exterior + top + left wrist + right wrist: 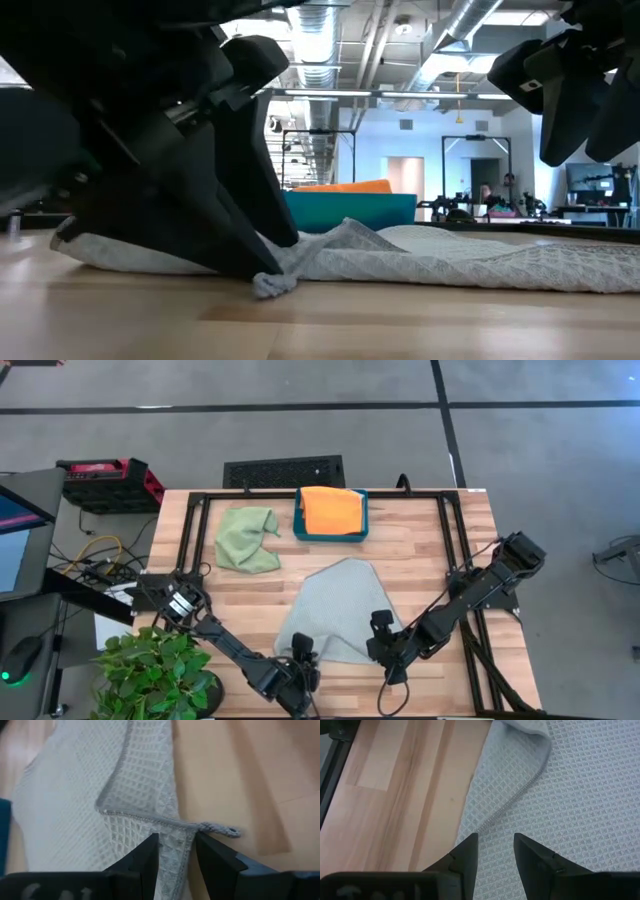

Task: Fold microfiber towels
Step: Fold the gray towel

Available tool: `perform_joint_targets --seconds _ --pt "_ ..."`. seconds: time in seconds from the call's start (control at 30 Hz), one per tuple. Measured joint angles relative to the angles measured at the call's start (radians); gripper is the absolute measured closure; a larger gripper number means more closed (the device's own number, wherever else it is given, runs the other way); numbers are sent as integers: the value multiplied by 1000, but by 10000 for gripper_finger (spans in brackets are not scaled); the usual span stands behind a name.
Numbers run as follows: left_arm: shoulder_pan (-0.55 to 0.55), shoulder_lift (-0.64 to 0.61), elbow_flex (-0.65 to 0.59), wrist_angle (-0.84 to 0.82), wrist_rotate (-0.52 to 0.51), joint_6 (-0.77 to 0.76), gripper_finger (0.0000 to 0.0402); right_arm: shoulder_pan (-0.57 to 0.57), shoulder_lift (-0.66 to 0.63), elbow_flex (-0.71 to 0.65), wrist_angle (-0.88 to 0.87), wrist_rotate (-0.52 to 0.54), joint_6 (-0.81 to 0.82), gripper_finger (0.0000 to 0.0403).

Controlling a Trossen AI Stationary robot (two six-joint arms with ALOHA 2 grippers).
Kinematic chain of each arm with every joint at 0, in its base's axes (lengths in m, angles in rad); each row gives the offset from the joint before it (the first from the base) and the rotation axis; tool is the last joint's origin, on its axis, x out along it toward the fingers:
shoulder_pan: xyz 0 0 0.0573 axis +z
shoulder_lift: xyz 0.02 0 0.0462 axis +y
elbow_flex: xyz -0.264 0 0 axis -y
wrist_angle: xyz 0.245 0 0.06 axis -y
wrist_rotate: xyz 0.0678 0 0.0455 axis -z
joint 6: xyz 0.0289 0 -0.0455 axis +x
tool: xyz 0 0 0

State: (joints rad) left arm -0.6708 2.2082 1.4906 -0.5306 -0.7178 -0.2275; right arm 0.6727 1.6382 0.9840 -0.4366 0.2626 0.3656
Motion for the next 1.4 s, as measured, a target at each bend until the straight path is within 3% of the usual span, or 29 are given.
perform_joint_targets --seconds 0.17,0.4,0.53,0.93,1.23,1.4 --pt "1 2 -2 -5 -39 -4 287 0 0 0 0 0 0 253" --pt "10 -3 -1 4 67 -50 303 -1 0 0 0 0 0 253" --pt "10 -4 0 3 77 -25 314 -8 0 0 1 0 0 253" --pt "-4 0 45 -16 119 -21 394 -8 0 0 1 0 0 253" --pt "-3 0 194 -192 141 -38 391 -8 0 0 1 0 0 253" --pt "5 -2 201 -199 199 -99 390 -8 0 0 1 0 0 253"
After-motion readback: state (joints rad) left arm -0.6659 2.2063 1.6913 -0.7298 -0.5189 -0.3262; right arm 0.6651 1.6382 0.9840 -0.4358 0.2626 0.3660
